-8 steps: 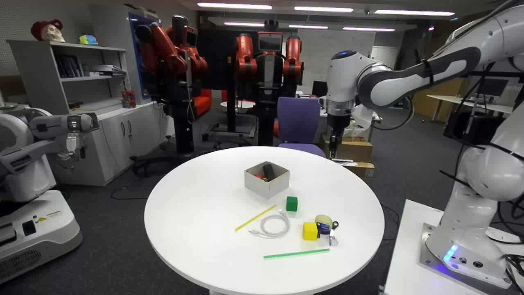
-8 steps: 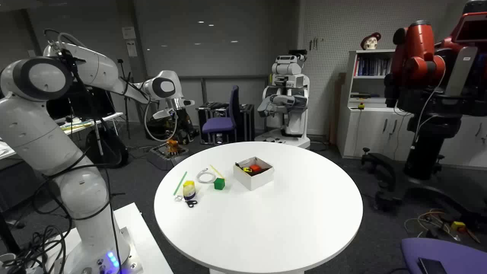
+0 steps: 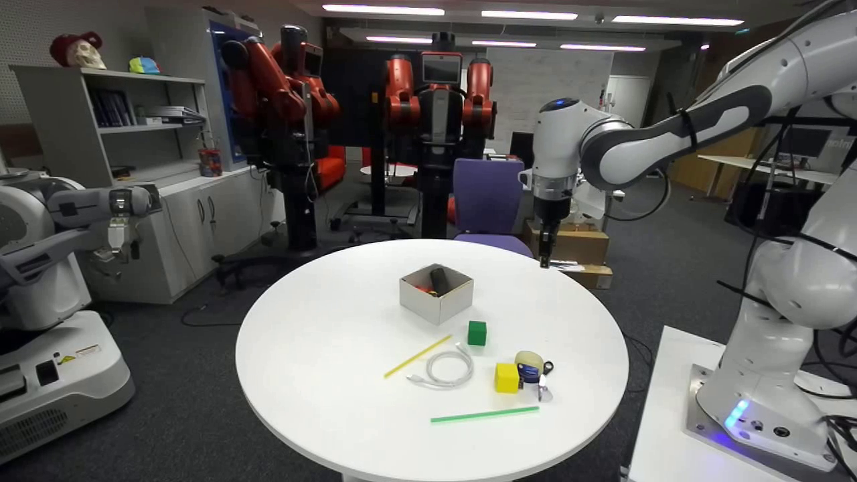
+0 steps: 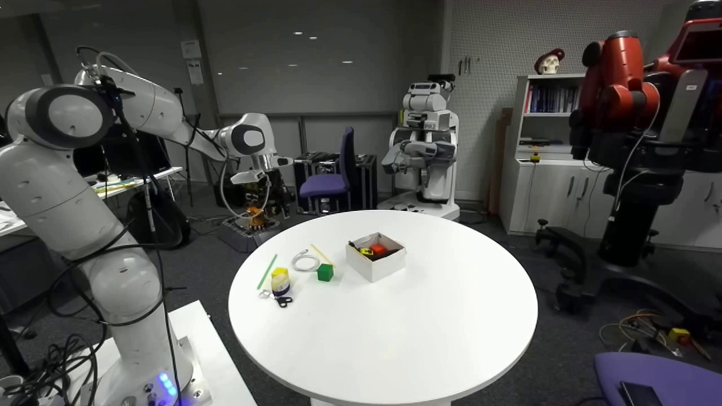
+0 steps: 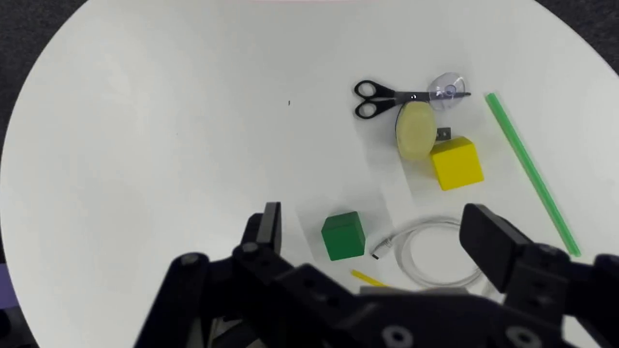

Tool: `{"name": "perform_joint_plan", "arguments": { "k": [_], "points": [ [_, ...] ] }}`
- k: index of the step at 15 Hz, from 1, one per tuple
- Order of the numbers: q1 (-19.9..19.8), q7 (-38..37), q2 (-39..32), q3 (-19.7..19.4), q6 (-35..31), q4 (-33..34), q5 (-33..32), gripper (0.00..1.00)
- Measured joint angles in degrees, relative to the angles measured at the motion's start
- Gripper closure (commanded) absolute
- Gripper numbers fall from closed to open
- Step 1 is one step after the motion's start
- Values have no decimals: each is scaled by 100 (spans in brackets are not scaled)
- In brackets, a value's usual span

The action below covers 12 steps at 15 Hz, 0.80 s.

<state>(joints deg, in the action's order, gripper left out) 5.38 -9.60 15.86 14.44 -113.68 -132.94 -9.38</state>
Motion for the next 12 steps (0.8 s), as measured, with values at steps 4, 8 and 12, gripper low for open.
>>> {"name": "perform_joint_plan", "arguments": {
  "k": [4,8,12],
  "points": [
    [64,94,-474,-9,-246,-170,-6,0],
    [199,103,-885,-10,-246,-252,-3,0],
    [234,103,-1051,-10,-235,-252,-3,0]
  ]
}}
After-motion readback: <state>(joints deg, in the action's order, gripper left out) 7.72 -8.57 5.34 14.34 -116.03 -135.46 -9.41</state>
